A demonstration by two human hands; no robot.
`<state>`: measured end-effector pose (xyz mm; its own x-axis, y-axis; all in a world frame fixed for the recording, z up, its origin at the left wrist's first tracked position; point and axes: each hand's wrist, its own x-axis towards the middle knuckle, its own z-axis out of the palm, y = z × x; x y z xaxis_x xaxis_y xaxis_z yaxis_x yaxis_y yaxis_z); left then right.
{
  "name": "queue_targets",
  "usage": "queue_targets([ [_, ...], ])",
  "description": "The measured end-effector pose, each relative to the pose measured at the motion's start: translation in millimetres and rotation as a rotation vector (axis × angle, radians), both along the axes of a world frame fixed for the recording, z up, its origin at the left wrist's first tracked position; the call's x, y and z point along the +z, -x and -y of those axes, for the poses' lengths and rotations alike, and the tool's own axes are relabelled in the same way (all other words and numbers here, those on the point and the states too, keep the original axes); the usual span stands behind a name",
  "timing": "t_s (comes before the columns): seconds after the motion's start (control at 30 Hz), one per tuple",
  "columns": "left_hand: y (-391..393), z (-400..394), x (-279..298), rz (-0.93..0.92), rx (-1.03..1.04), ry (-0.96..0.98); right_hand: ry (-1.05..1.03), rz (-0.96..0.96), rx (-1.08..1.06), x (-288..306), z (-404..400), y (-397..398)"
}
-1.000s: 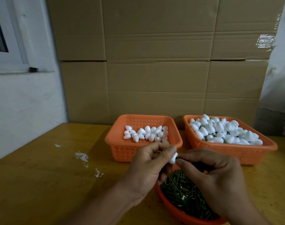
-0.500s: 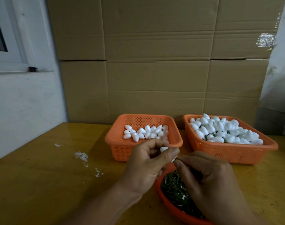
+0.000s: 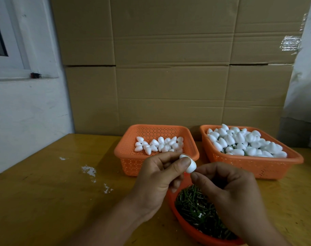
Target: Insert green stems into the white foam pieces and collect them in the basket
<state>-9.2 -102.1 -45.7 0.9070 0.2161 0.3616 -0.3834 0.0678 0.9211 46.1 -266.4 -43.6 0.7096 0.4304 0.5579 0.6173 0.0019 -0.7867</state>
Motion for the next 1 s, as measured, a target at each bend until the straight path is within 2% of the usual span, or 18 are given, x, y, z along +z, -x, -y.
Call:
queue_targets([
  [0.13, -0.3, 0.5, 1.0, -0.017, -0.071, 0.087, -0.004, -0.035, 0.023, 0.8, 0.3, 2.4],
  [0.5, 1.5, 3.6, 1.0, 0.061, 0.029, -0.162, -0.040, -0.020, 0.026, 0.7, -2.7, 7.9],
  [1.0, 2.9, 5.5, 1.5, 0.121, 0.071, -0.225, -0.068, -0.079, 0.057, -3.0, -6.0, 9.0],
])
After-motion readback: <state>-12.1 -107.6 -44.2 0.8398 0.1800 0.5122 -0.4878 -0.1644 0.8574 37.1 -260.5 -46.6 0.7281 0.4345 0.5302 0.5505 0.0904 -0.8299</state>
